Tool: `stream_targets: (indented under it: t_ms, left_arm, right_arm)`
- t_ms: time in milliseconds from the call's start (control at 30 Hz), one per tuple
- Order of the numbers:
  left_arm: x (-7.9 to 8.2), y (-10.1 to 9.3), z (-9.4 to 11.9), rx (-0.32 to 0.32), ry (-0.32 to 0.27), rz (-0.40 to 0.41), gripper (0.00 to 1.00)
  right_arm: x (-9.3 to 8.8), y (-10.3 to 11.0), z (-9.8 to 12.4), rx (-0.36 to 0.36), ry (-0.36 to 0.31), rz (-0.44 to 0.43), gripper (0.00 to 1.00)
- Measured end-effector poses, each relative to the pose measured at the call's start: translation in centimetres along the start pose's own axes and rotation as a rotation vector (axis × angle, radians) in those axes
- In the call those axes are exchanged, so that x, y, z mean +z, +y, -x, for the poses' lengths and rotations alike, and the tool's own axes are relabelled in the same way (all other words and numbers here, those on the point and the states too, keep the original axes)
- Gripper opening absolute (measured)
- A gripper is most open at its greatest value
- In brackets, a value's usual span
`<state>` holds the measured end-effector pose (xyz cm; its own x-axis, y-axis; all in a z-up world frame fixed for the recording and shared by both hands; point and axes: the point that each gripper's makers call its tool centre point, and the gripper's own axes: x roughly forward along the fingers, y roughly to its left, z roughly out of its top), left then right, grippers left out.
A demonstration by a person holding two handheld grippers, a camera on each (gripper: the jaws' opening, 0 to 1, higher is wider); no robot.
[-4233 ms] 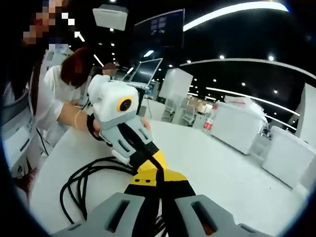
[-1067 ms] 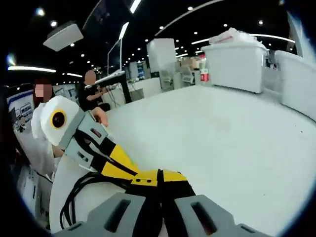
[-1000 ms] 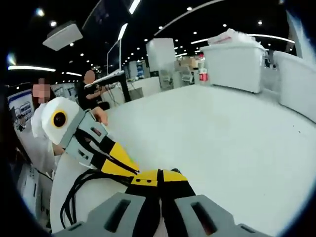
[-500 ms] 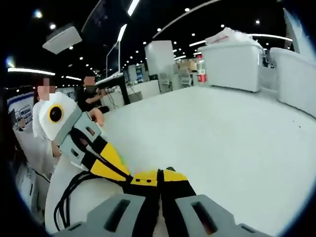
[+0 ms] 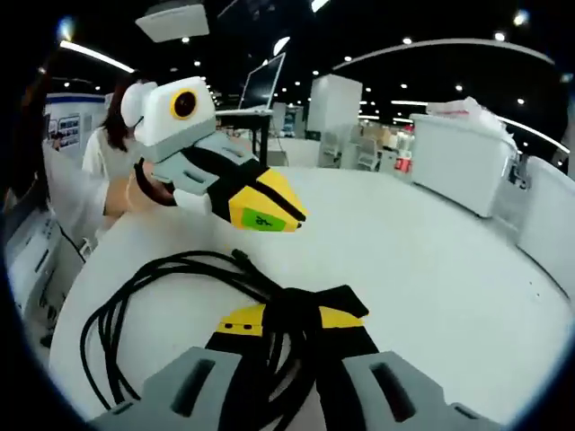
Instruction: Coil the Type-C to USB data cable on the desktop and secure it with Velcro straps.
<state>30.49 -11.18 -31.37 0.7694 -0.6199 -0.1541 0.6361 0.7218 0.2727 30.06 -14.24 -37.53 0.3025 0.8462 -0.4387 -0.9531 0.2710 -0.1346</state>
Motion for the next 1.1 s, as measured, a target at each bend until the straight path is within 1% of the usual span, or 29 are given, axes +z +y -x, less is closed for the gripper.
stream_targets:
  t_ms: [33, 67, 100, 133, 167, 200, 267, 300, 333, 367, 400, 433, 500, 533, 567, 600, 633, 667, 700, 733, 767, 800, 833, 867, 900, 933, 1000, 1067, 1100]
  left_arm:
    - [0.1, 0.1, 0.1, 0.005, -0.004, -0.001, 0.05]
    - [0.3, 0.4, 0.3, 0.015, -0.011, 0.000, 0.05]
    - [0.5, 0.7, 0.4, 0.028, -0.017, 0.003, 0.05]
    - [0.7, 1.1, 0.5, 0.046, -0.020, 0.009, 0.05]
    - [0.7, 1.5, 0.7, 0.062, -0.021, 0.015, 0.05]
    - [0.8, 1.9, 0.8, 0.077, -0.022, 0.023, 0.05]
    - [0.8, 2.5, 1.1, 0.088, -0.024, 0.036, 0.05]
    - [0.7, 2.8, 1.2, 0.096, -0.025, 0.048, 0.05]
    - [0.8, 3.2, 1.3, 0.106, -0.028, 0.056, 0.05]
    - [0.8, 3.4, 1.3, 0.112, -0.033, 0.060, 0.05]
    - [0.9, 3.5, 1.4, 0.118, -0.035, 0.066, 0.05]
    - [0.8, 3.7, 1.4, 0.124, -0.035, 0.070, 0.05]
    - [0.7, 3.9, 1.4, 0.130, -0.031, 0.070, 0.05]
    - [0.7, 4.0, 1.4, 0.133, -0.030, 0.070, 0.05]
    - [0.7, 4.0, 1.4, 0.134, -0.029, 0.070, 0.05]
    - [0.6, 4.2, 1.4, 0.139, -0.028, 0.073, 0.05]
    - [0.6, 4.2, 1.4, 0.139, -0.029, 0.075, 0.05]
    - [0.6, 4.2, 1.4, 0.141, -0.030, 0.078, 0.05]
    - [0.6, 4.2, 1.3, 0.144, -0.031, 0.078, 0.05]
    - [0.6, 4.2, 1.3, 0.145, -0.030, 0.077, 0.05]
    - [0.5, 4.2, 1.2, 0.146, -0.028, 0.075, 0.06]
    - [0.5, 4.2, 1.2, 0.145, -0.027, 0.075, 0.06]
    - [0.5, 4.2, 1.2, 0.145, -0.031, 0.079, 0.06]
    - [0.4, 4.2, 1.1, 0.145, -0.036, 0.084, 0.06]
    - [0.4, 4.3, 1.1, 0.144, -0.037, 0.088, 0.07]
    - [0.3, 4.4, 1.1, 0.147, -0.036, 0.091, 0.07]
    - [0.0, 5.1, 1.1, 0.175, -0.033, 0.087, 0.07]
    - [-0.3, 5.6, 1.0, 0.200, -0.030, 0.081, 0.07]
    - [-0.6, 6.0, 1.0, 0.218, -0.025, 0.080, 0.07]
  right_arm:
    - [0.7, -0.3, -0.2, 0.000, -0.012, 0.000, 0.07]
    - [1.2, -0.5, -0.3, -0.005, -0.026, -0.016, 0.06]
    - [1.6, -1.2, -0.5, -0.027, -0.014, -0.022, 0.06]
    - [1.8, -1.9, -0.8, -0.048, 0.009, -0.002, 0.05]
    - [2.1, -2.7, -1.0, -0.077, 0.006, 0.011, 0.05]
    - [2.3, -3.1, -1.6, -0.076, 0.000, 0.013, 0.05]
    - [1.9, -4.0, -2.5, -0.088, 0.031, 0.038, 0.05]
    - [1.9, -4.6, -2.9, -0.103, 0.030, 0.077, 0.05]
    - [2.4, -5.5, -3.5, -0.130, 0.003, 0.101, 0.05]
    - [2.5, -5.9, -3.7, -0.143, 0.001, 0.096, 0.05]
    - [2.4, -7.3, -4.1, -0.187, -0.001, 0.069, 0.06]
    - [2.4, -7.6, -4.2, -0.197, -0.004, 0.062, 0.08]
    - [2.4, -8.9, -4.7, -0.229, -0.033, 0.018, 0.14]
    - [2.7, -9.2, -4.7, -0.235, -0.063, -0.022, 0.14]
    - [2.9, -9.2, -4.6, -0.236, -0.077, -0.032, 0.14]
    - [4.6, -9.7, -4.0, -0.252, -0.174, -0.071, 0.17]
    - [5.4, -9.8, -3.6, -0.254, -0.223, -0.091, 0.17]
    - [5.7, -10.0, -3.3, -0.254, -0.232, -0.100, 0.16]
    - [5.4, -10.1, -3.4, -0.254, -0.217, -0.091, 0.14]
    - [4.4, -10.3, -3.6, -0.266, -0.165, -0.086, 0.12]
    - [3.6, -10.3, -3.8, -0.266, -0.127, -0.079, 0.09]
    - [2.5, -10.5, -4.1, -0.268, -0.073, -0.073, 0.06]
    - [1.8, -10.5, -4.3, -0.261, -0.065, -0.102, 0.05]
    - [2.5, -10.7, -4.3, -0.259, -0.137, -0.161, 0.06]
    - [2.9, -11.1, -3.4, -0.271, -0.175, -0.225, 0.06]
    - [3.5, -11.6, -2.4, -0.294, -0.215, -0.258, 0.06]
    - [5.3, -12.3, -0.2, -0.331, -0.329, -0.331, 0.06]
    - [6.0, -13.0, 2.2, -0.384, -0.394, -0.446, 0.09]
    - [6.5, -13.3, 3.3, -0.401, -0.445, -0.516, 0.10]
